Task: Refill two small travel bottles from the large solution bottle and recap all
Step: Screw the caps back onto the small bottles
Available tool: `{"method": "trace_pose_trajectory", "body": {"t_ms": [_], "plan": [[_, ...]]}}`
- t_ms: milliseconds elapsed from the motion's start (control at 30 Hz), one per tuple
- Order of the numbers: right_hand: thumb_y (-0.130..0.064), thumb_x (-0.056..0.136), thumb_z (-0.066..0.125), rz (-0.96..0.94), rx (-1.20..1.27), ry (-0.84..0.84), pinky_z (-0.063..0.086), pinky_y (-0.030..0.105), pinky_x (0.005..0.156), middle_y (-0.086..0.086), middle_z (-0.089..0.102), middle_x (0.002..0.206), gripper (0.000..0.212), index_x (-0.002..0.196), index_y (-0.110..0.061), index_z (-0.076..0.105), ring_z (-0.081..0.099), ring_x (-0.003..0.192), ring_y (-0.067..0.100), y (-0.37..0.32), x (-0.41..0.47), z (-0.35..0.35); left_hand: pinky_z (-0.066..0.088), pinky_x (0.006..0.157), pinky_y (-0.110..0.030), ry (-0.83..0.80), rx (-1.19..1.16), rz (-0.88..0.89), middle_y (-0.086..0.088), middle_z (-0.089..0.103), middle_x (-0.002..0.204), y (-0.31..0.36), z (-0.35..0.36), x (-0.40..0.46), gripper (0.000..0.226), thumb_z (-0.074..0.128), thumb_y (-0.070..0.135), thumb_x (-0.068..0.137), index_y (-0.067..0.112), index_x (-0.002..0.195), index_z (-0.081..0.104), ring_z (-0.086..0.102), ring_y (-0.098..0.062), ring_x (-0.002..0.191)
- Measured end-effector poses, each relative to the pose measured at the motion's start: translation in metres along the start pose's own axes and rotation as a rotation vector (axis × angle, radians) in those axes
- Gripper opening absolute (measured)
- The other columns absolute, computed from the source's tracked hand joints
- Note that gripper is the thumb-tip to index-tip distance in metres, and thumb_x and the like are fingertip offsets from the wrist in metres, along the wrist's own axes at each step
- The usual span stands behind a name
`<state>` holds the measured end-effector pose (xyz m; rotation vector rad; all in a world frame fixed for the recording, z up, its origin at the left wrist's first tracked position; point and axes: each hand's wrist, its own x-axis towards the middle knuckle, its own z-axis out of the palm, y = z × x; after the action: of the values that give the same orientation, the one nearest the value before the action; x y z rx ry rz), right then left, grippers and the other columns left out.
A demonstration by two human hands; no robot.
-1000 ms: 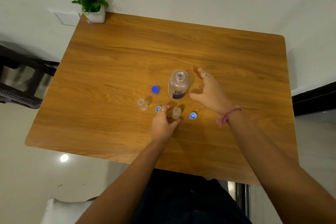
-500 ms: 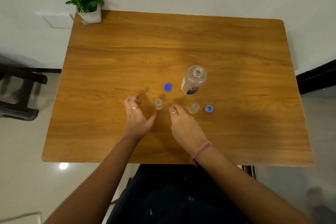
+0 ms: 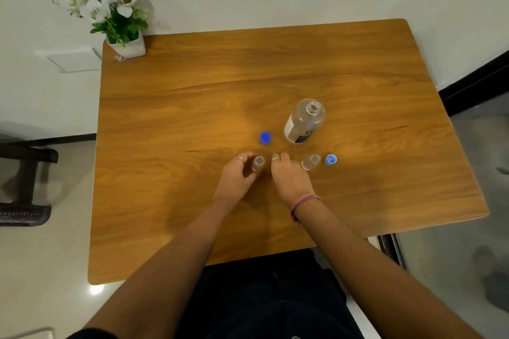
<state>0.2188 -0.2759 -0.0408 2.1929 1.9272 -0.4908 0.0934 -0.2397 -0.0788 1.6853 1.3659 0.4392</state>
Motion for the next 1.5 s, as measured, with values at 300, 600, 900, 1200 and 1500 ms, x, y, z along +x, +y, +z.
{"method": "trace_pose_trajectory", "body": {"t_ms": [300,600,900,1200,1500], "plan": [[0.002,0.089,0.049,-0.025,0.159,0.196,0.043,0.029,0.07,0.01,0.058,0.111,0.033,0.12,-0.007,0.045,0.059,0.097,0.027,-0.003,-0.004,-0.034,0.048,0.092,-0.027,0.081,-0.096,0.09,0.001,0.067,0.11,0.012,-0.028,0.009,0.039,0.079,0.022,0.076,0.015,0.112,0.065,0.061,-0.012,0.106],[-0.021,0.068,0.072,-0.043,0.715,0.419,0.052,0.023,0.071,0.0,0.064,0.095,0.022,0.089,-0.021,0.065,0.062,0.085,0.012,0.002,0.014,-0.165,0.052,0.08,-0.017,0.227,-0.369,0.259,-0.001,0.062,0.105,0.1,-0.106,0.025,0.033,0.079,0.012,0.075,0.015,0.104,0.064,0.063,0.0,0.094],[-0.009,0.076,0.073,-0.35,0.962,0.359,0.053,0.018,0.079,-0.002,0.069,0.101,0.034,0.108,-0.017,0.067,0.071,0.082,0.012,0.008,0.013,-0.308,0.05,0.069,-0.009,0.38,-0.511,0.365,-0.005,0.069,0.106,0.199,-0.169,0.03,0.042,0.079,0.015,0.076,0.01,0.114,0.063,0.066,-0.009,0.095],[-0.01,0.076,0.074,-0.538,0.814,0.374,0.053,0.031,0.09,0.001,0.068,0.105,0.033,0.106,-0.02,0.065,0.07,0.089,0.016,0.002,0.002,-0.401,0.055,0.09,-0.04,0.437,-0.545,0.427,0.005,0.073,0.101,0.253,-0.207,0.03,0.04,0.081,0.032,0.072,0.028,0.109,0.065,0.069,-0.01,0.094],[-0.011,0.082,0.069,-0.641,0.69,0.364,0.056,0.024,0.08,-0.004,0.066,0.112,0.031,0.111,-0.021,0.067,0.068,0.089,0.017,-0.002,-0.007,-0.443,0.057,0.087,-0.046,0.487,-0.513,0.481,0.006,0.073,0.102,0.279,-0.225,0.029,0.034,0.081,0.033,0.072,0.036,0.102,0.064,0.069,-0.016,0.096]]}}
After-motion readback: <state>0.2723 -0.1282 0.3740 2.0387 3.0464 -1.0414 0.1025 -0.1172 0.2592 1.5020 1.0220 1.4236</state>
